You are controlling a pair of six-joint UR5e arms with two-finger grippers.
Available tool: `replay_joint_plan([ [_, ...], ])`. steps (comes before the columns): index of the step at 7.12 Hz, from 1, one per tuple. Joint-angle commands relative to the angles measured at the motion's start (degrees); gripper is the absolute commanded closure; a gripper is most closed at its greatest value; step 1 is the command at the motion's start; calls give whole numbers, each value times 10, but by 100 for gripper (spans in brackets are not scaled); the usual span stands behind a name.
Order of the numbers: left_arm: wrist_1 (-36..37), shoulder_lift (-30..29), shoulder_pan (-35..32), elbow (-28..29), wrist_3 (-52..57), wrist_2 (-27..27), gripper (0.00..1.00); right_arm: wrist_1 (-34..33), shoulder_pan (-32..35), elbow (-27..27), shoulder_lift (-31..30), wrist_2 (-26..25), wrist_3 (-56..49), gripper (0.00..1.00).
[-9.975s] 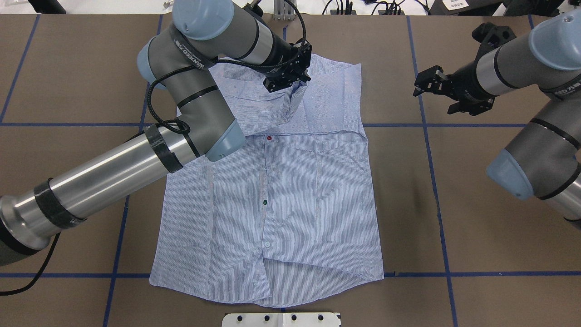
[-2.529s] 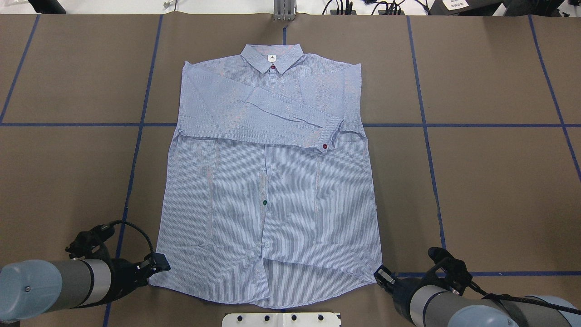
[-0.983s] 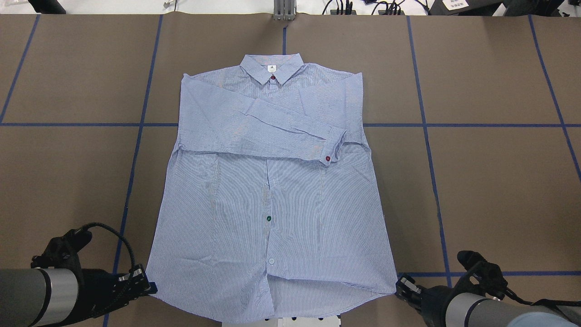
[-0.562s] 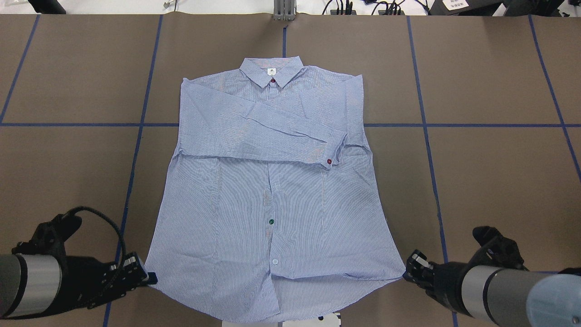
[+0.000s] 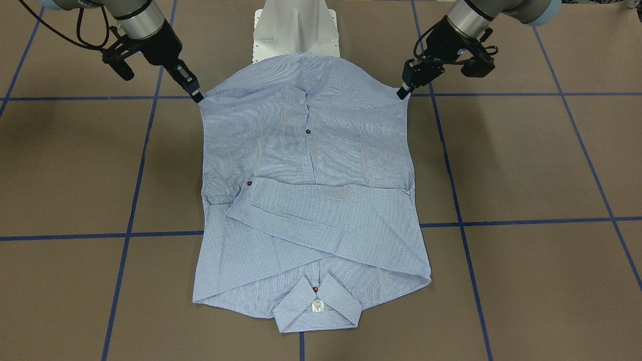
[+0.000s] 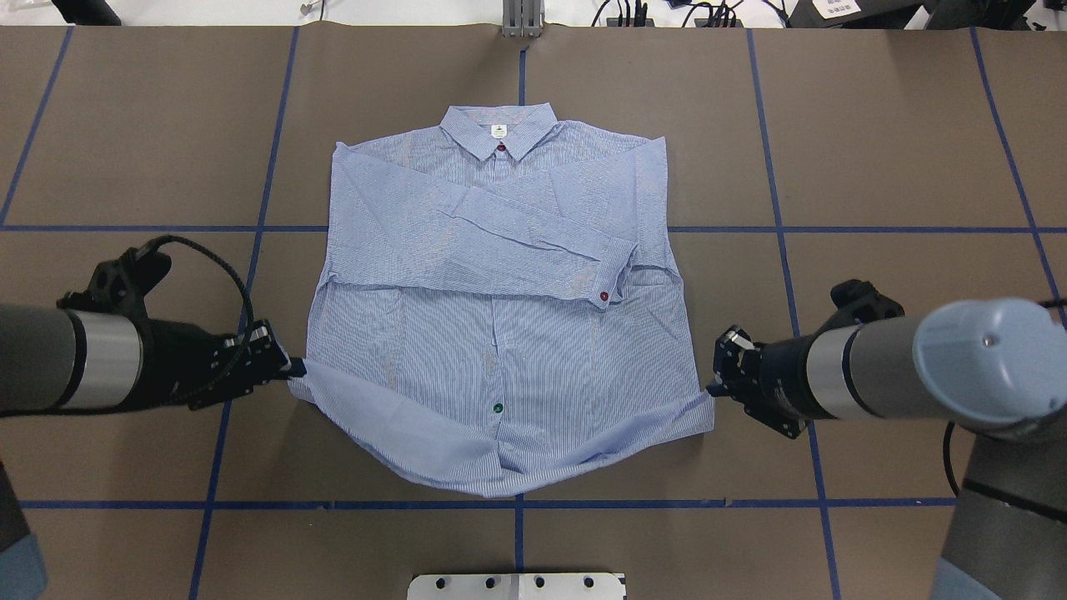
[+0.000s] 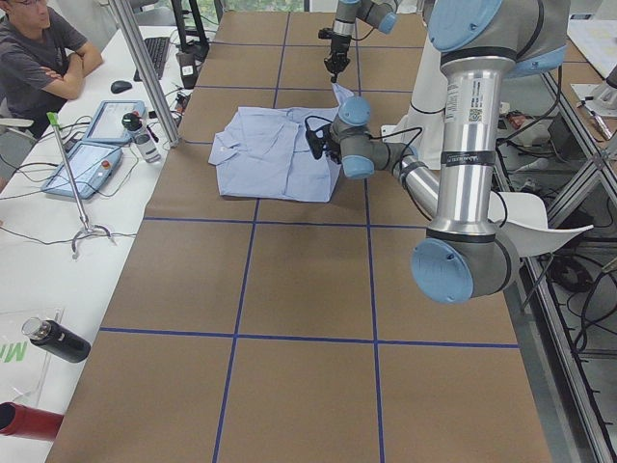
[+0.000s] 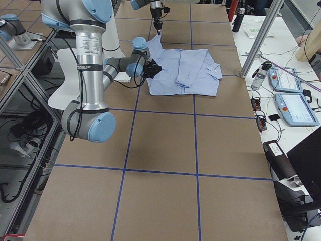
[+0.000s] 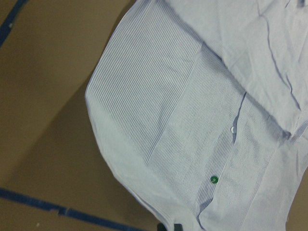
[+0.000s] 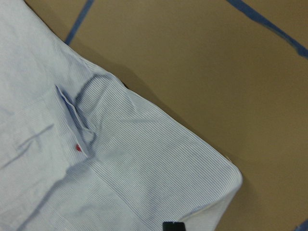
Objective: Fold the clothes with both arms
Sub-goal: 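Lift the hem with both grippers and fold it toward the collar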
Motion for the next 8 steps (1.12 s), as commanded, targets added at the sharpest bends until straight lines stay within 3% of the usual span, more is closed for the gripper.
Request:
replay_joint_plan([
  [1,1,-69,-73,82,29,-17,100,-11,101,-76,68,64,-39,100],
  [3,5,-77,-104,96,30,-24,100,-134,138,-84,150,65,-72,100],
  [4,12,-80,-130,101,31,-34,100,-157,147,-88,165,57,-73,100],
  [8,5,-186,-150,263,60,-30,100,-141,153,-238,239,0,-104,100],
])
